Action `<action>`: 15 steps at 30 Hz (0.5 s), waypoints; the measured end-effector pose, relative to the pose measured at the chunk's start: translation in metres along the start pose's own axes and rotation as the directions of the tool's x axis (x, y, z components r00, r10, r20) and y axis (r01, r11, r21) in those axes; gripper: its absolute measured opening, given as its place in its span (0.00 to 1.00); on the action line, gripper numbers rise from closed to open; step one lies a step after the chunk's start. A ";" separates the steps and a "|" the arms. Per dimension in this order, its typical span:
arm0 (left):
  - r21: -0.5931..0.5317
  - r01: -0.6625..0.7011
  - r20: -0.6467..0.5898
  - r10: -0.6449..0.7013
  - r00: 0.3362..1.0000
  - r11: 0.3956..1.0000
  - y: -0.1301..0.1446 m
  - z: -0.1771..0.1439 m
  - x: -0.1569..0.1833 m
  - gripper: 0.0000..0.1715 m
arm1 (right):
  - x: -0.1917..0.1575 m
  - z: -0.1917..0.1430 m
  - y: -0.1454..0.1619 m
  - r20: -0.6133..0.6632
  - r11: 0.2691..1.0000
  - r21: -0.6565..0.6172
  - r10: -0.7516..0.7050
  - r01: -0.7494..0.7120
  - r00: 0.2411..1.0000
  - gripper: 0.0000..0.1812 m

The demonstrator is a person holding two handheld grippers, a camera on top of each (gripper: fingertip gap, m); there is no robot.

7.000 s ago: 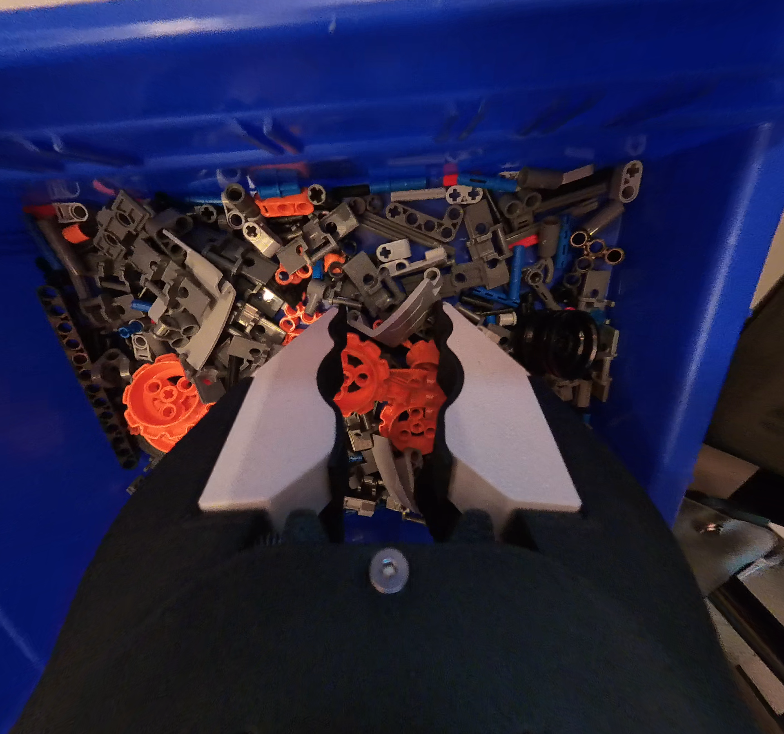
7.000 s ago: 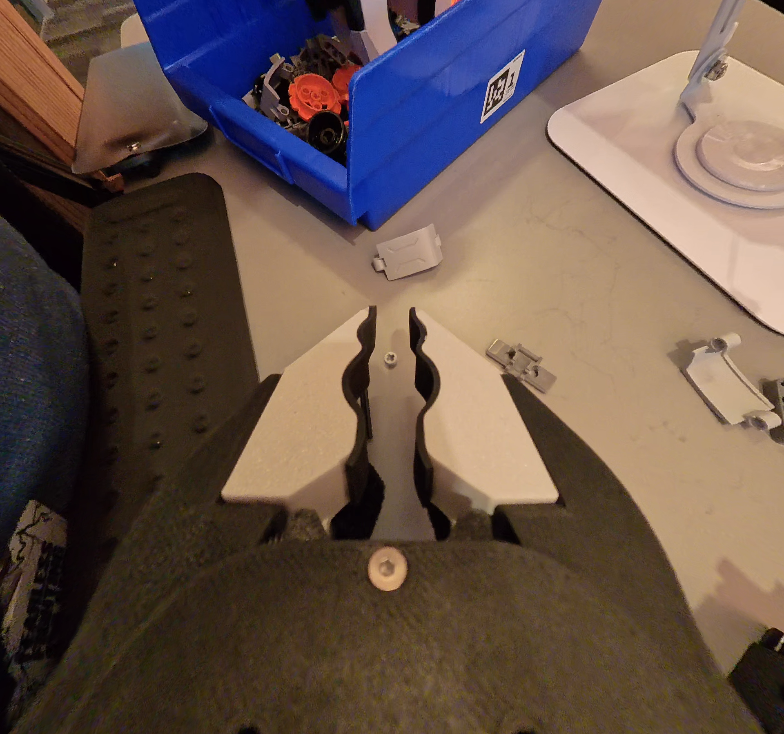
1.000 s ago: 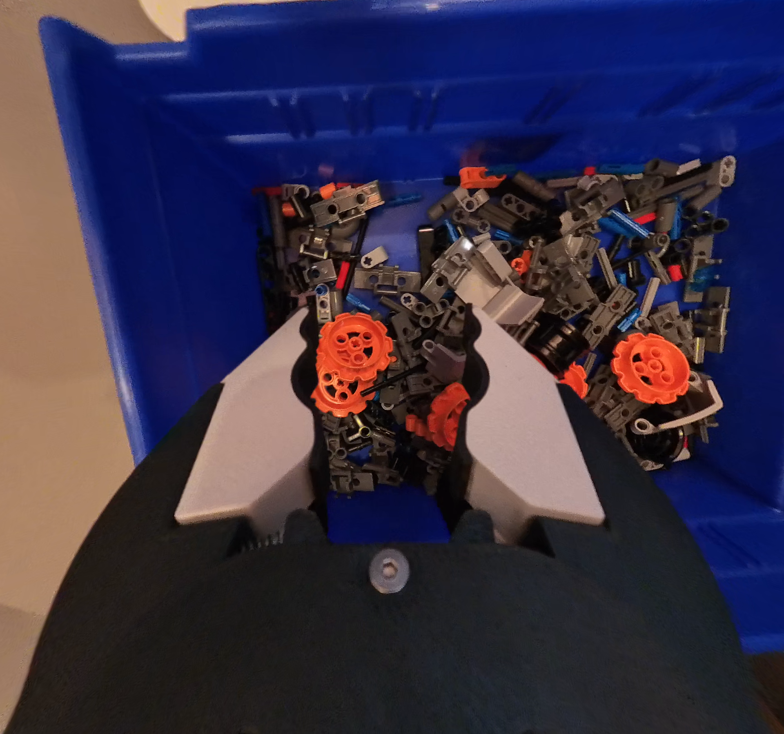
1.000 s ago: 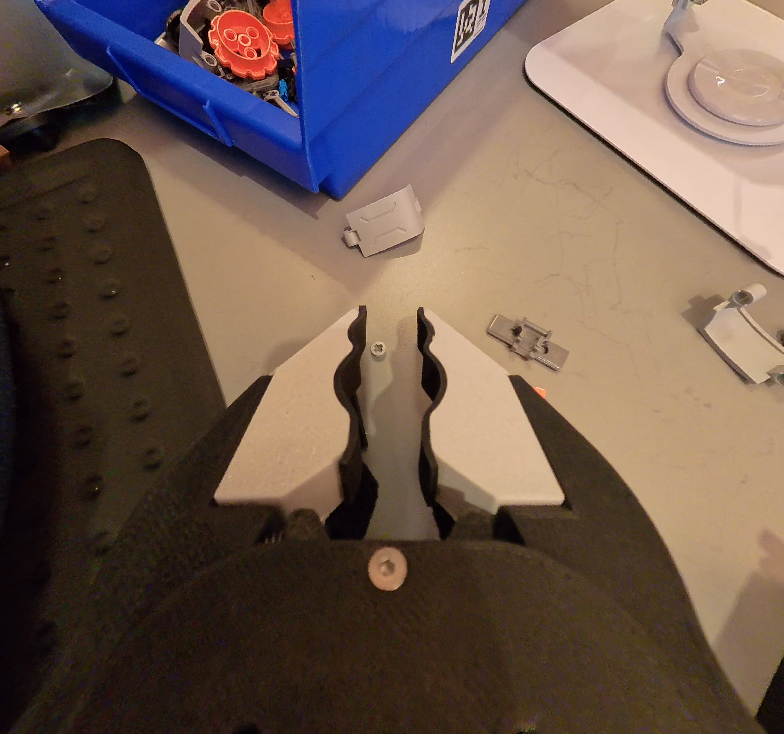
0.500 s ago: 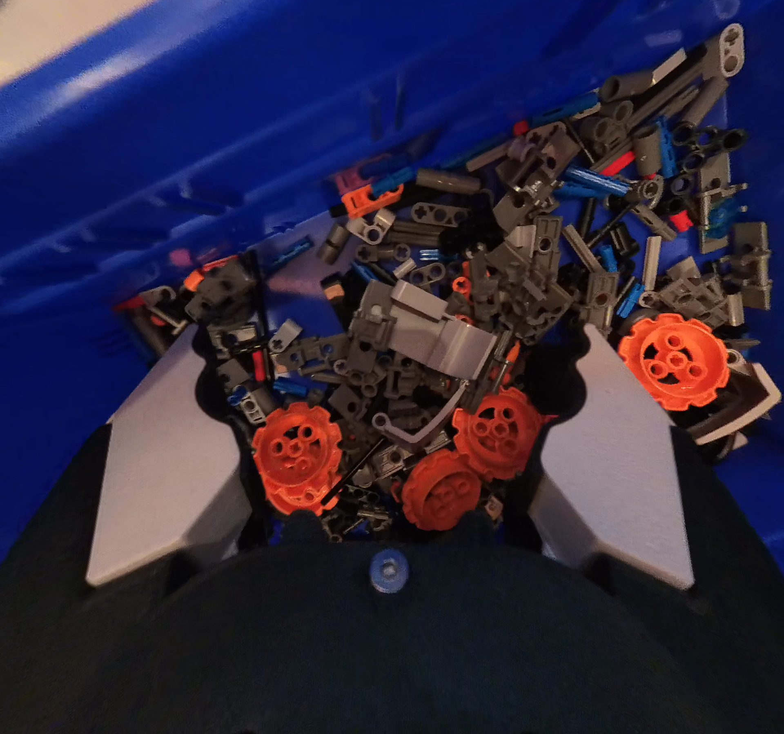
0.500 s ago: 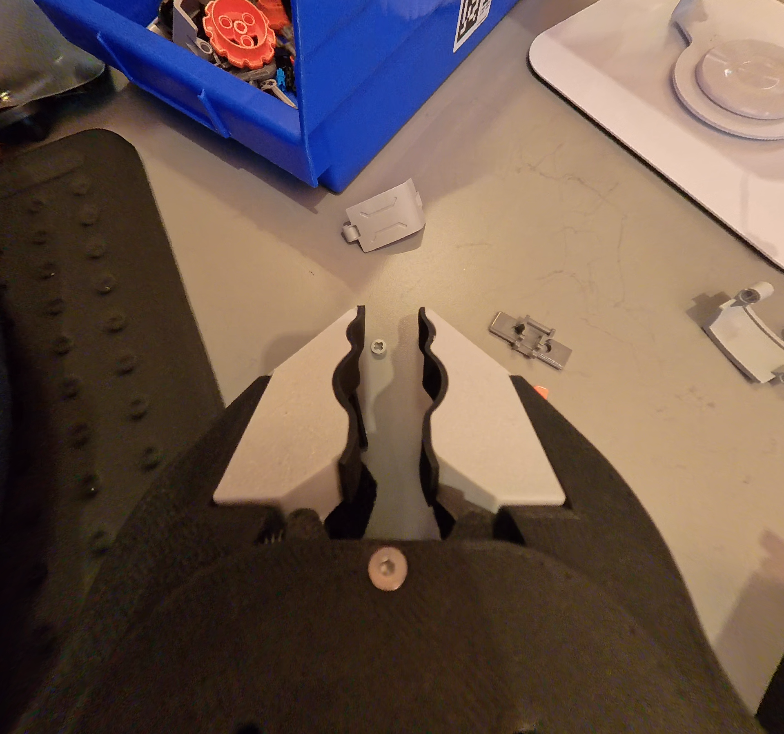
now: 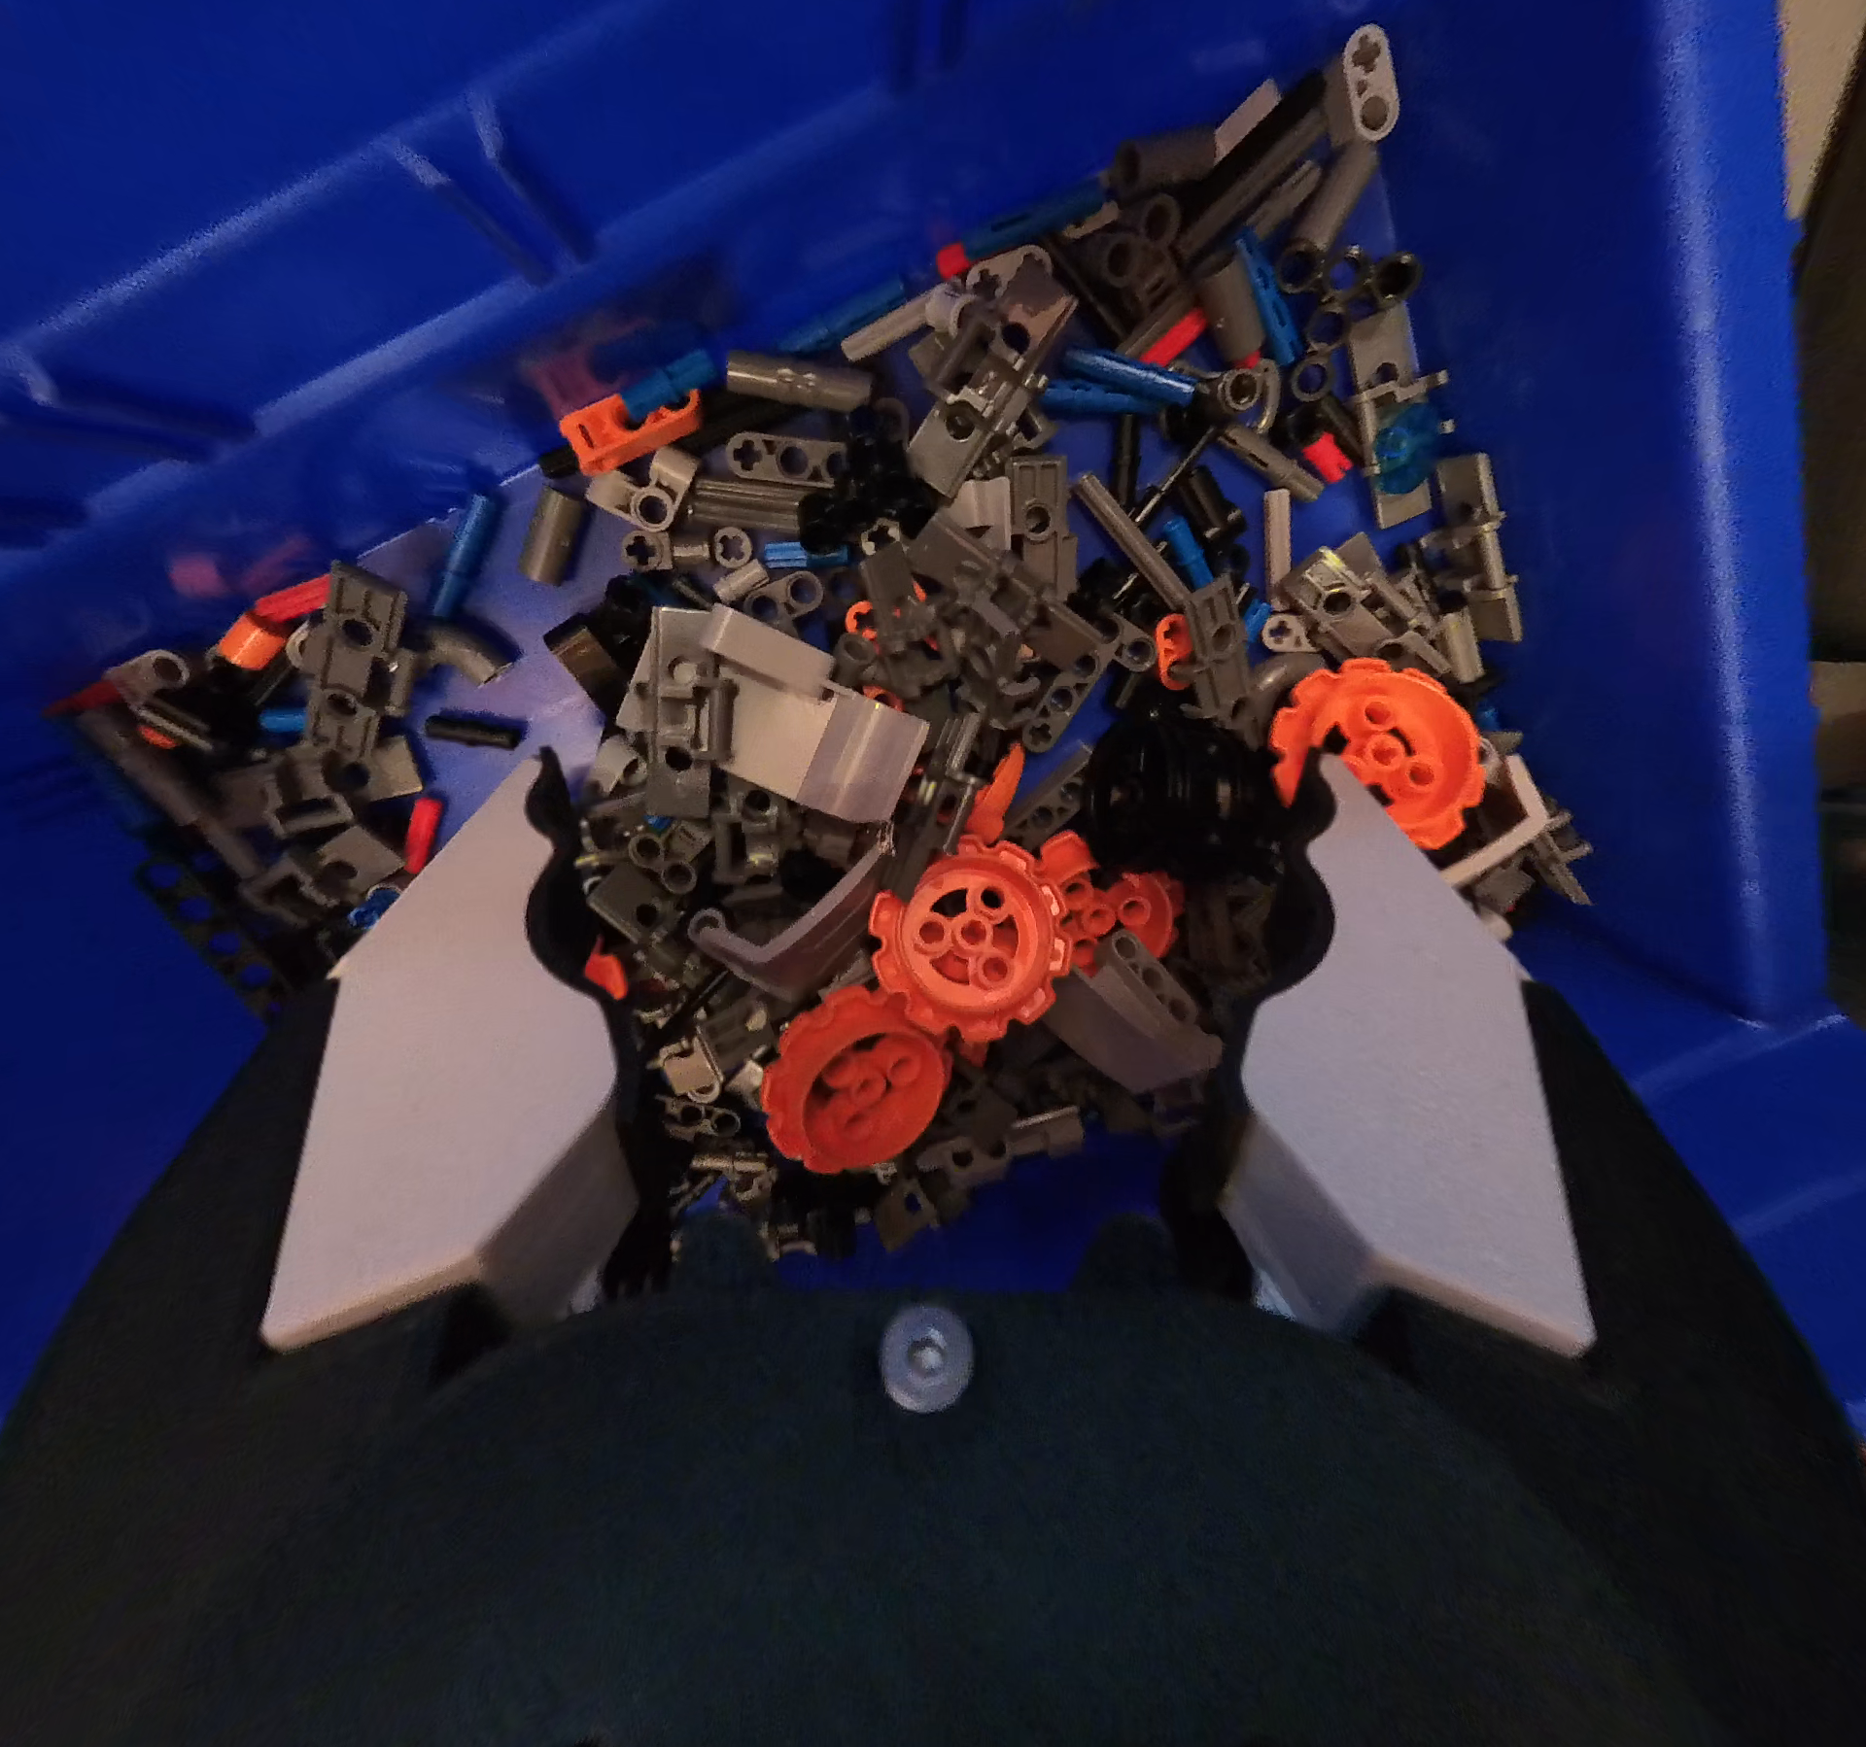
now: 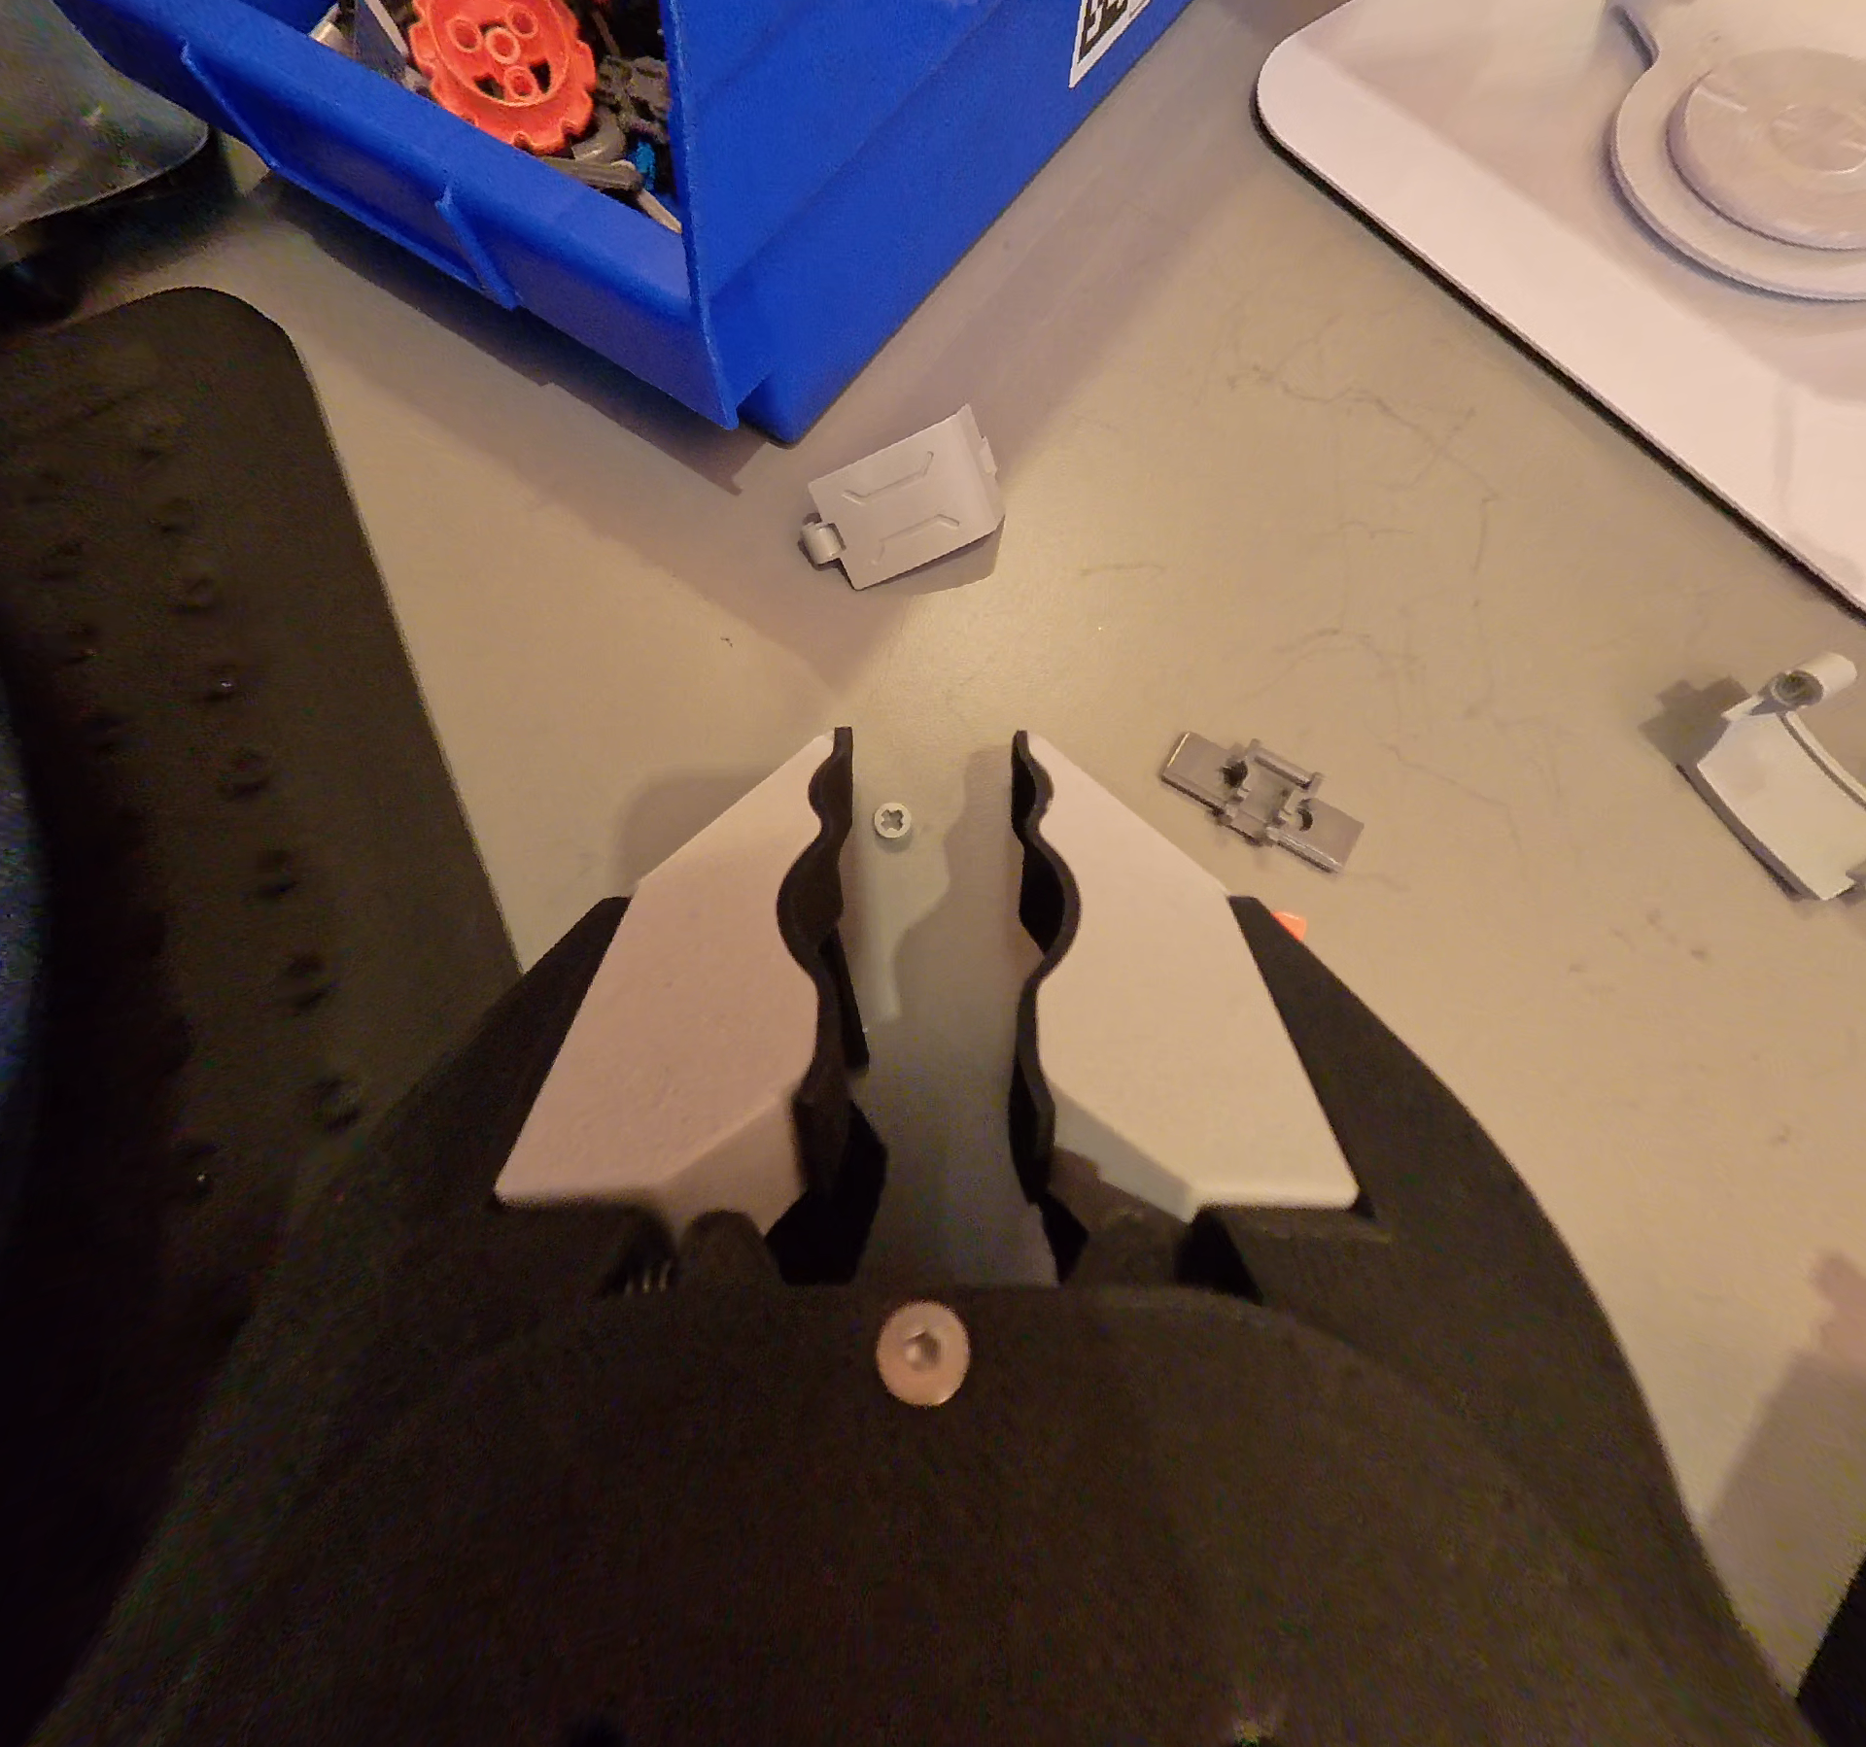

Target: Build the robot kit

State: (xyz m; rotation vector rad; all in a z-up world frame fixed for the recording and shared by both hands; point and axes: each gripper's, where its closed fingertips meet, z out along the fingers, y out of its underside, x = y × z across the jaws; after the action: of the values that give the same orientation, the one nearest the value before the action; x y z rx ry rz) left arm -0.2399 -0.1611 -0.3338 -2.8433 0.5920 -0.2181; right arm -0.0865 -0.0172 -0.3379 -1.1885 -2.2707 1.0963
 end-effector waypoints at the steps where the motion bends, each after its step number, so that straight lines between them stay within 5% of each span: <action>1: 0.004 0.005 -0.001 -0.005 1.000 1.000 0.000 -0.004 0.001 0.79 | 0.000 0.000 0.000 -0.001 1.000 0.000 0.002 -0.002 1.000 0.17; 5: -0.056 -0.009 -0.063 0.006 0.998 0.998 0.012 -0.015 0.021 0.85 | 0.000 0.001 0.002 0.000 1.000 -0.013 0.002 -0.002 1.000 0.18; 12: -0.194 0.161 0.080 -0.148 0.986 0.968 0.047 -0.019 -0.022 0.92 | 0.000 0.002 0.002 0.010 1.000 -0.018 0.010 -0.010 1.000 0.18; 15: -0.309 0.202 0.041 -0.199 0.979 0.929 0.067 -0.011 -0.021 0.92 | -0.001 0.002 0.002 0.015 1.000 -0.019 0.012 -0.012 1.000 0.19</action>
State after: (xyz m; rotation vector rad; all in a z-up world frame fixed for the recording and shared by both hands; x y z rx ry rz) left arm -0.2866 -0.2144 -0.3423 -3.2128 0.3588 -0.1568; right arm -0.0860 -0.0179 -0.3409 -1.2062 -2.2927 1.0944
